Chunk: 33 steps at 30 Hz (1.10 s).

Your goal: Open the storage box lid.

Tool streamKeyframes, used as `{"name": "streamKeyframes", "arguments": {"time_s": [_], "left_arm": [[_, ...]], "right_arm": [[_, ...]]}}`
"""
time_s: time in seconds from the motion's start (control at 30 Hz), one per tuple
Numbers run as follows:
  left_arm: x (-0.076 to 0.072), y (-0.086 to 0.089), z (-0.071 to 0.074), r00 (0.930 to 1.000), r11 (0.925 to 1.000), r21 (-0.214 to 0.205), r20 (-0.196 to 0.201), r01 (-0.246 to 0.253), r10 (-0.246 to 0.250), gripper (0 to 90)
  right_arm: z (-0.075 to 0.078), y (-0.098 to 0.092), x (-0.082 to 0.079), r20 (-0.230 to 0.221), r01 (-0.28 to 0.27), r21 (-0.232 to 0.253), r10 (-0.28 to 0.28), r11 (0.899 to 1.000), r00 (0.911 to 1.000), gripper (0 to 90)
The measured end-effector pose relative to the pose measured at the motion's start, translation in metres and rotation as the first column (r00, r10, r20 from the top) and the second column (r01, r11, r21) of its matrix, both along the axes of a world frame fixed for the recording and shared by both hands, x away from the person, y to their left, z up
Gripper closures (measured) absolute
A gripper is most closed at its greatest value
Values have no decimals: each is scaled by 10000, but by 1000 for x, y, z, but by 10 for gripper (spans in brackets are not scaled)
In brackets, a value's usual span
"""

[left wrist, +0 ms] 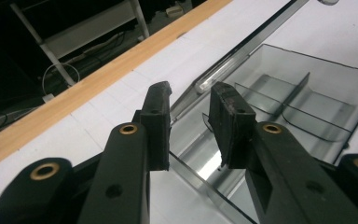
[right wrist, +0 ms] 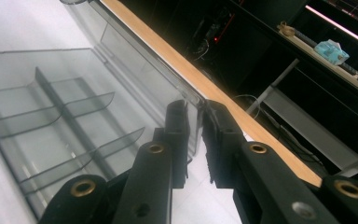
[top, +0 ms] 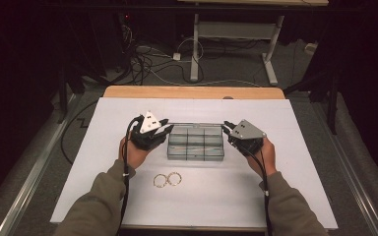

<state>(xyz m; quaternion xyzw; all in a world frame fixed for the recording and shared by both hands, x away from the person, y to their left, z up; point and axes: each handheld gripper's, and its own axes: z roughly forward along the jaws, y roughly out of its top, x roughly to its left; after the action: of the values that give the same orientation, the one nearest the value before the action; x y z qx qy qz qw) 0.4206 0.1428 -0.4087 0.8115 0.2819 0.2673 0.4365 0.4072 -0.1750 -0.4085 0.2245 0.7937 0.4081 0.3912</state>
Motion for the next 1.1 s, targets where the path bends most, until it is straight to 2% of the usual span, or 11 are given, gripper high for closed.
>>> {"name": "streamKeyframes", "arguments": {"time_s": [0.1,0.17,0.27,0.4,0.57,0.67,0.87,0.97,1.1], "left_arm": [[8,-1,1,9999,9999,-107,-90,-105,104,684],[14,1,0,9992,9994,-309,-361,-153,142,686],[20,1,-1,9990,9991,-389,-408,-180,164,699],[28,3,-2,9986,9965,-789,-479,-278,241,712],[38,1,-2,9978,9950,-898,-534,-440,393,709],[42,0,-5,9966,9909,-1204,-617,-609,538,708],[49,-3,-14,9939,9852,-1430,-713,-942,846,707],[50,-4,-16,9926,9826,-1511,-715,-1078,979,706],[53,-5,-20,9902,9805,-1501,-778,-1267,1161,705]], "right_arm": [[3,1,7,-77,88,119,-87,9999,9999,800],[4,1,11,-100,135,209,-133,9997,9999,800],[4,0,17,-210,235,467,-226,9986,9995,801],[5,0,26,-376,405,787,-376,9961,9986,799],[4,2,39,-699,673,1271,-588,9896,9958,780],[1,2,45,-812,746,1650,-619,9835,9948,771],[-7,3,55,-933,997,1973,-826,9753,9922,769],[-12,4,58,-989,1171,2381,-958,9642,9905,768],[-20,6,62,-1048,1425,2391,-1204,9605,9872,759]]}}
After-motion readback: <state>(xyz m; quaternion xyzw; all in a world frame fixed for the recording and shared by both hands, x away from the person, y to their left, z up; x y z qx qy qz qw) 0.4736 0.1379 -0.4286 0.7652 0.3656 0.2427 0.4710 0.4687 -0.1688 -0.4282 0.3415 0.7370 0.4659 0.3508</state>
